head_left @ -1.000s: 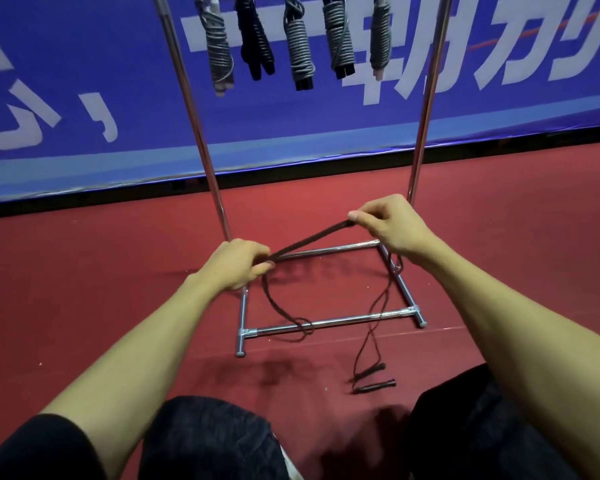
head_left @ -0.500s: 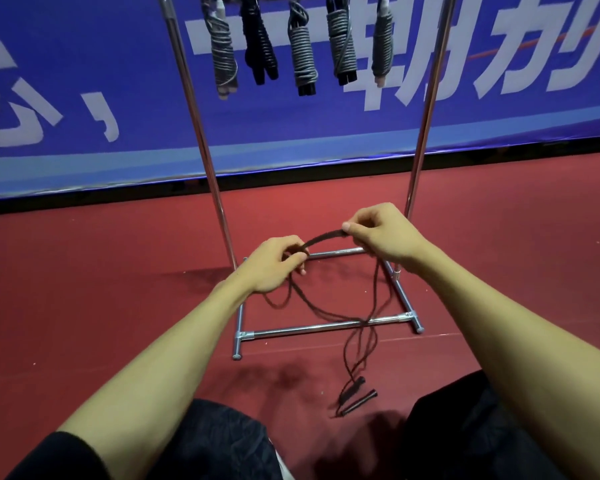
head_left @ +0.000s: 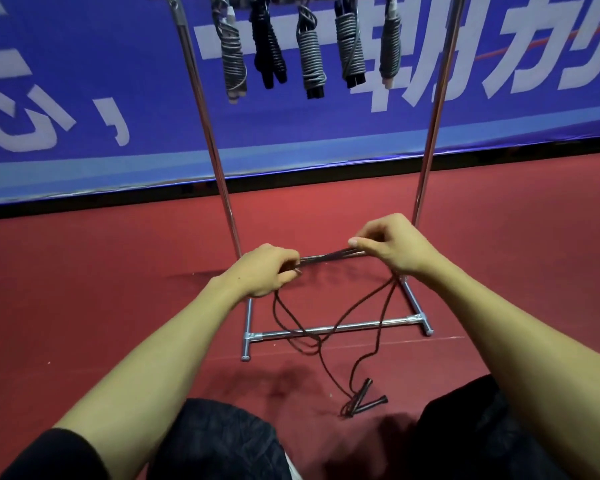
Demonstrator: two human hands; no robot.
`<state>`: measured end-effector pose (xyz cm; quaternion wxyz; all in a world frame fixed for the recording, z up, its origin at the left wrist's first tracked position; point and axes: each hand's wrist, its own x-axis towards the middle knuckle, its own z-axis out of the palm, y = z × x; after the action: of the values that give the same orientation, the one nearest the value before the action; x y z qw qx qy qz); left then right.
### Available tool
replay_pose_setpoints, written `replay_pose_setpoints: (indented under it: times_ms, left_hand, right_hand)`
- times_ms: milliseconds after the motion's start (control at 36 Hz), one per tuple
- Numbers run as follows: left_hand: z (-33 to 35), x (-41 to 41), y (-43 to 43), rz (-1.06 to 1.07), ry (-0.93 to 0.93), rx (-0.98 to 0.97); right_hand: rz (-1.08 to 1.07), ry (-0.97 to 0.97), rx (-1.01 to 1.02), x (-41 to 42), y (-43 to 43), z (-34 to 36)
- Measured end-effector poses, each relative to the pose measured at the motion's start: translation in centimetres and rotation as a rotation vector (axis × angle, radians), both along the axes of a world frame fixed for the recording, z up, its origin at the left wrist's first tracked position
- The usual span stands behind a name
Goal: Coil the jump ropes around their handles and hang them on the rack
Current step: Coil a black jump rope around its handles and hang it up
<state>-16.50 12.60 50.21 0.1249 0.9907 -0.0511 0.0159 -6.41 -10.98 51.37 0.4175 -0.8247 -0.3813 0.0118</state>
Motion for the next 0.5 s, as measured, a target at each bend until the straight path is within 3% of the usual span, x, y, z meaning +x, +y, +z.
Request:
replay_pose_setpoints:
  times_ms: [111, 250, 361, 500]
  left_hand:
    - [-0.3, -0.6, 0.8, 0.036, 0.025, 0.060]
    - [1.0, -0.2, -1.0, 0.004, -0.170, 0.018]
    - [2.2, 0.8, -2.4, -0.014, -0.200, 0.061]
    - [2.0, 0.1, 0.5, 0.037, -0.184, 0.135]
  right_hand:
    - [-0.063, 0.022, 0.025, 0.5, -1.0, 0.0]
    - [0.024, 0.103, -0.110, -0.1, 0.8, 1.4]
    - [0.161, -0.046, -0.219, -1.9, 4.1, 2.7]
    - [0.081, -0.202, -0.165, -1.3, 3.1, 1.8]
